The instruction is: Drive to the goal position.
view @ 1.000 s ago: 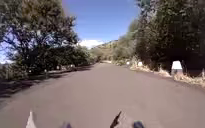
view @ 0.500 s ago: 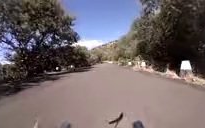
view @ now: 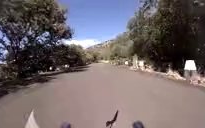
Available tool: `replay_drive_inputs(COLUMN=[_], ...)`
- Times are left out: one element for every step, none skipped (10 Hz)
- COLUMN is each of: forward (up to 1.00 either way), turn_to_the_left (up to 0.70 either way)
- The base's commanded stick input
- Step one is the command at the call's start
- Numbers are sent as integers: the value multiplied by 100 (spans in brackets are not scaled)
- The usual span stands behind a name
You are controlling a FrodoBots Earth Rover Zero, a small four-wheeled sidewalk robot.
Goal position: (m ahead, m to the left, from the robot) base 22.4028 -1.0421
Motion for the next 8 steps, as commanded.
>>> replay_drive_inputs(forward=[85,85,85,85,85,85,85,85], turn_to_the_left=[0,0,0,0,0,0,0,0])
